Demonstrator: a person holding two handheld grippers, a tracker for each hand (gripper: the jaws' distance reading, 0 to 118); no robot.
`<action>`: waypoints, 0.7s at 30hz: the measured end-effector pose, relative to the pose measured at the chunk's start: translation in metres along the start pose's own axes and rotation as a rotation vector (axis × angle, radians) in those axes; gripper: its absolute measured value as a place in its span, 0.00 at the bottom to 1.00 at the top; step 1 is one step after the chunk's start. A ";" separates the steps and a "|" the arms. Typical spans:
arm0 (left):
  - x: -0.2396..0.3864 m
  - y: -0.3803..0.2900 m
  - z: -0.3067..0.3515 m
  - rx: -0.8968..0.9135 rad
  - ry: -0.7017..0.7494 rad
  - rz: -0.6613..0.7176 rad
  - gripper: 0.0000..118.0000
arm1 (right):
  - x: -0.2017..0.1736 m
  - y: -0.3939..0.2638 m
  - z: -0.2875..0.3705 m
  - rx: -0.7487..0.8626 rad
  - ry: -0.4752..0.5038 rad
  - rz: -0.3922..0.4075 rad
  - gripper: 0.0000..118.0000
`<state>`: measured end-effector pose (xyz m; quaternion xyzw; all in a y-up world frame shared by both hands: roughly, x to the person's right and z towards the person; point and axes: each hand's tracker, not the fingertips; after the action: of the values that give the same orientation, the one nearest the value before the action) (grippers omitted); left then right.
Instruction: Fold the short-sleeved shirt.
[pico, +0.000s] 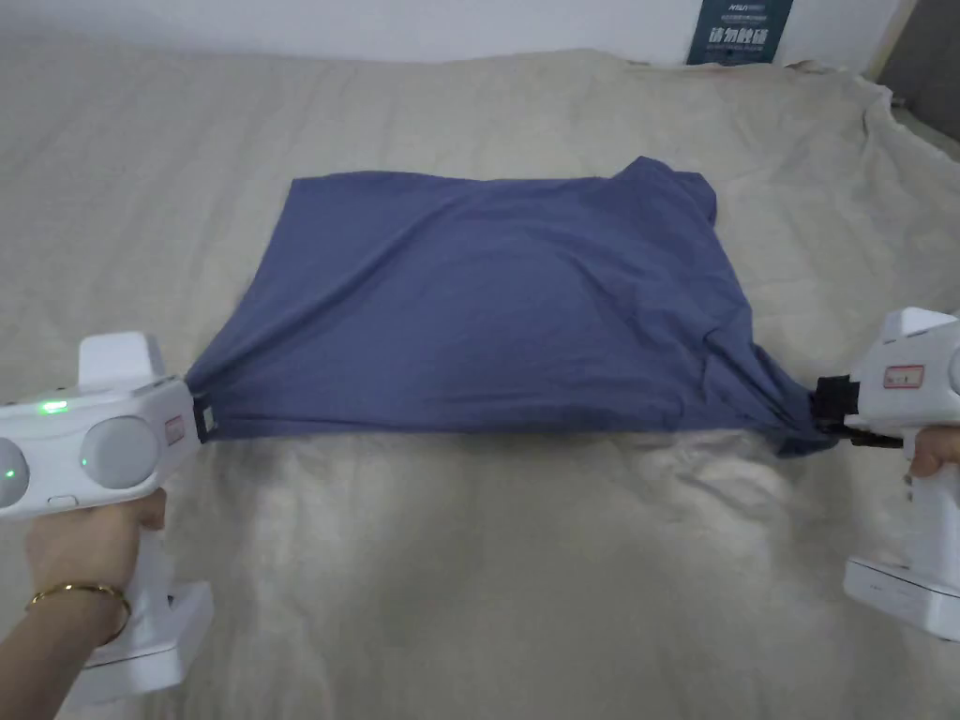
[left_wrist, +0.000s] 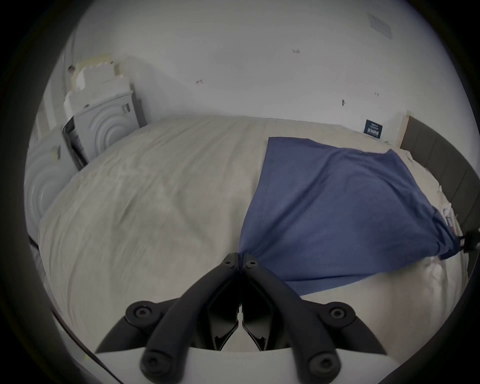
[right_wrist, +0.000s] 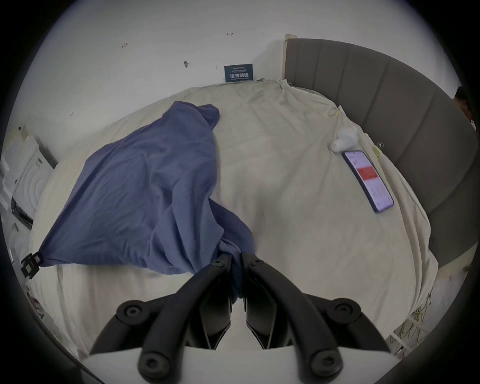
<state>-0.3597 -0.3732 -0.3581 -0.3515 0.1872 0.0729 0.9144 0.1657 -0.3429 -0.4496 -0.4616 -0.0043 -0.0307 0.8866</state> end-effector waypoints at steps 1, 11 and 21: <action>-0.009 -0.009 0.011 -0.003 -0.006 0.020 0.00 | 0.004 -0.009 0.010 -0.002 0.011 0.002 0.05; -0.058 -0.093 0.097 -0.026 -0.022 0.008 0.00 | 0.031 -0.102 0.078 -0.024 0.071 0.008 0.05; -0.077 -0.143 0.113 -0.112 -0.020 -0.001 0.00 | 0.048 -0.165 0.081 -0.089 0.049 -0.046 0.05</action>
<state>-0.3596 -0.4035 -0.1625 -0.4017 0.1736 0.0866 0.8950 0.2055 -0.3734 -0.2663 -0.4993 0.0079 -0.0625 0.8641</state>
